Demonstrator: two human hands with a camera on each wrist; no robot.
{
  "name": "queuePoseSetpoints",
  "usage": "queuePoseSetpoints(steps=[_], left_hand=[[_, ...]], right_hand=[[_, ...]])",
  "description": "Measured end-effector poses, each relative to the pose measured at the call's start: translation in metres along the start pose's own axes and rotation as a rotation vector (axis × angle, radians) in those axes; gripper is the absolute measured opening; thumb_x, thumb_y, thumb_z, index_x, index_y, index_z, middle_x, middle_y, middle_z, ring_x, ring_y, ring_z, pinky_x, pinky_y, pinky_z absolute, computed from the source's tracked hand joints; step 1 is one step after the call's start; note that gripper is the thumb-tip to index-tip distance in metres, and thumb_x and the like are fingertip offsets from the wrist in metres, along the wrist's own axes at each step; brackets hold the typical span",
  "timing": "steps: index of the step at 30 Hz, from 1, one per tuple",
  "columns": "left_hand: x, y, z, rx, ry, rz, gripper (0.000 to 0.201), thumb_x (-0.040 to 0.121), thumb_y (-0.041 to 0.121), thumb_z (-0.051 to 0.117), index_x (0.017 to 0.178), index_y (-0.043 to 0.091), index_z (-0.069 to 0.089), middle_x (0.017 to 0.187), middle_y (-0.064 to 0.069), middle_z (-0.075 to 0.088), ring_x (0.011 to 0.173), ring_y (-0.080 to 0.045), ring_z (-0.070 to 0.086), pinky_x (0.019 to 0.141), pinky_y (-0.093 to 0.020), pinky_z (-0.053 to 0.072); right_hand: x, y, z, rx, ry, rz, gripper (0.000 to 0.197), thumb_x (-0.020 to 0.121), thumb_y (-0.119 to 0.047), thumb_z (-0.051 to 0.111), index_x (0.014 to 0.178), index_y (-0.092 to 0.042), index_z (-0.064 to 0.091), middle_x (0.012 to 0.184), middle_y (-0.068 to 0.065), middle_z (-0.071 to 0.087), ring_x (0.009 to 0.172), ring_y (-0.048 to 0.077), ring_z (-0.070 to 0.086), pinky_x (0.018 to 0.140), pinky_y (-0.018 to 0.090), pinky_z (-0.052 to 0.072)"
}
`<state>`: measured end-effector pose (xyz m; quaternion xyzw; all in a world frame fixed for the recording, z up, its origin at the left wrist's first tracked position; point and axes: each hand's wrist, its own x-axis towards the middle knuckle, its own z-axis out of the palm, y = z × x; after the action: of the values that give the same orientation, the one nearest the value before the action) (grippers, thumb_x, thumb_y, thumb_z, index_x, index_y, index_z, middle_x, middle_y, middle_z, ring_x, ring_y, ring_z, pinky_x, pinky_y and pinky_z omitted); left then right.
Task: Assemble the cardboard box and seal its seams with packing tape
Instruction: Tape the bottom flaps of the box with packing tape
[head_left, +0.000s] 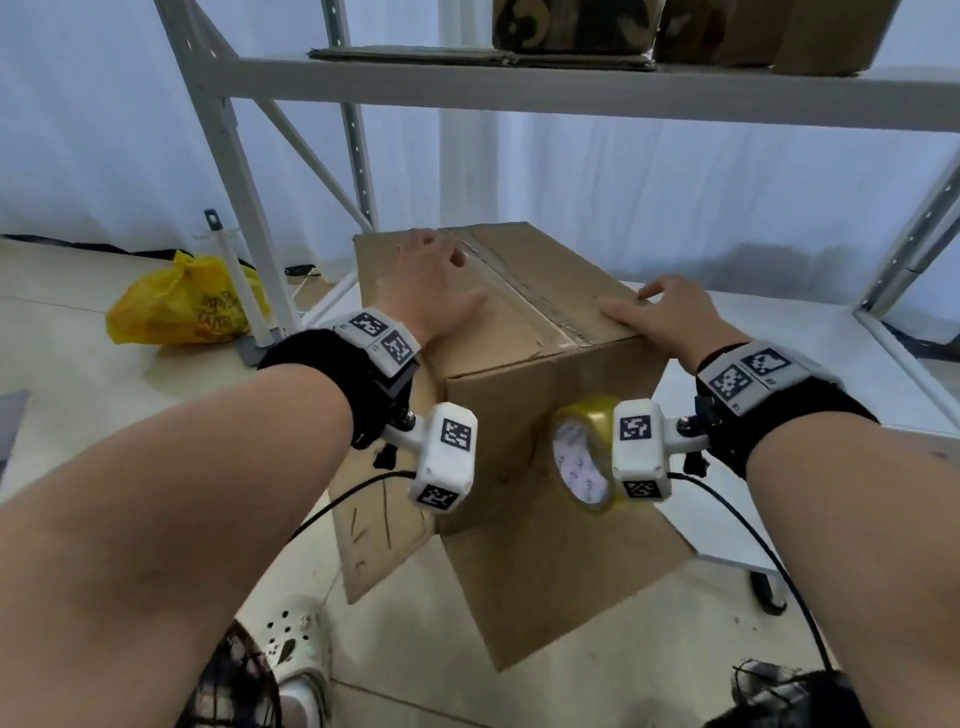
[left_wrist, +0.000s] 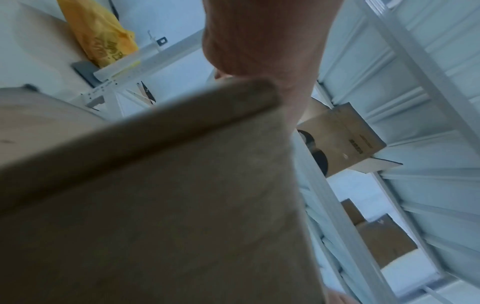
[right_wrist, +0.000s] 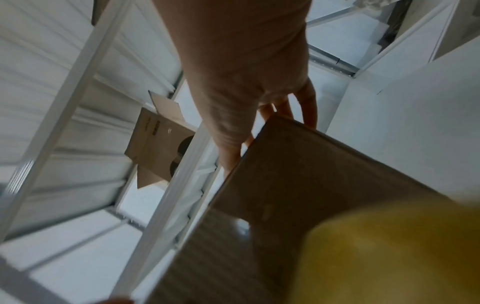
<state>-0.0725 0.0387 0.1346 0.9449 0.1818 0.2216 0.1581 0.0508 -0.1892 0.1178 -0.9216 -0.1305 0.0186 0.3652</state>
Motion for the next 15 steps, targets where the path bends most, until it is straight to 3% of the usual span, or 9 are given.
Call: queuePoseSetpoints(steps=[4, 7, 9, 11, 15], left_hand=[[0.007, -0.008, 0.001, 0.137, -0.183, 0.006, 0.059, 0.083, 0.049, 0.062, 0.128, 0.012, 0.051, 0.148, -0.015, 0.03, 0.14, -0.027, 0.023, 0.112, -0.037, 0.02], [0.004, -0.007, 0.002, 0.222, -0.34, -0.103, 0.076, 0.081, 0.067, 0.047, 0.139, 0.019, 0.041, 0.156, -0.014, 0.018, 0.144, -0.034, 0.012, 0.116, -0.047, 0.017], [-0.007, 0.001, 0.002, 0.25, -0.454, -0.126, 0.078, 0.084, 0.071, 0.035, 0.145, 0.022, 0.032, 0.154, -0.012, 0.026, 0.144, -0.035, 0.013, 0.115, -0.051, 0.017], [-0.02, 0.009, -0.001, 0.234, -0.483, -0.076, 0.07, 0.091, 0.066, 0.03, 0.146, 0.023, 0.03, 0.151, -0.009, 0.033, 0.143, -0.033, 0.016, 0.116, -0.048, 0.014], [-0.036, 0.022, -0.011, 0.083, -0.423, 0.106, 0.05, 0.09, 0.062, 0.042, 0.124, 0.029, 0.059, 0.132, -0.002, 0.055, 0.131, -0.023, 0.038, 0.11, -0.038, 0.023]], right_hand=[[-0.021, 0.002, 0.007, -0.121, 0.036, 0.044, 0.057, 0.083, -0.054, 0.058, 0.126, -0.017, 0.049, 0.128, 0.016, 0.049, 0.123, 0.034, 0.041, 0.098, 0.04, 0.036], [-0.028, -0.007, 0.011, -0.183, 0.038, 0.089, 0.056, 0.088, -0.051, 0.052, 0.13, -0.016, 0.045, 0.129, 0.019, 0.044, 0.121, 0.037, 0.042, 0.096, 0.04, 0.037], [-0.03, -0.01, 0.011, -0.2, 0.035, 0.106, 0.055, 0.089, -0.051, 0.05, 0.13, -0.015, 0.046, 0.129, 0.02, 0.045, 0.121, 0.038, 0.042, 0.097, 0.041, 0.037], [-0.033, -0.011, 0.012, -0.205, 0.038, 0.1, 0.053, 0.09, -0.049, 0.048, 0.128, -0.012, 0.048, 0.128, 0.02, 0.048, 0.122, 0.037, 0.041, 0.097, 0.041, 0.037], [-0.042, -0.008, 0.01, -0.204, 0.032, 0.077, 0.044, 0.098, -0.034, 0.035, 0.127, -0.005, 0.051, 0.129, 0.021, 0.052, 0.125, 0.037, 0.039, 0.098, 0.04, 0.036]])
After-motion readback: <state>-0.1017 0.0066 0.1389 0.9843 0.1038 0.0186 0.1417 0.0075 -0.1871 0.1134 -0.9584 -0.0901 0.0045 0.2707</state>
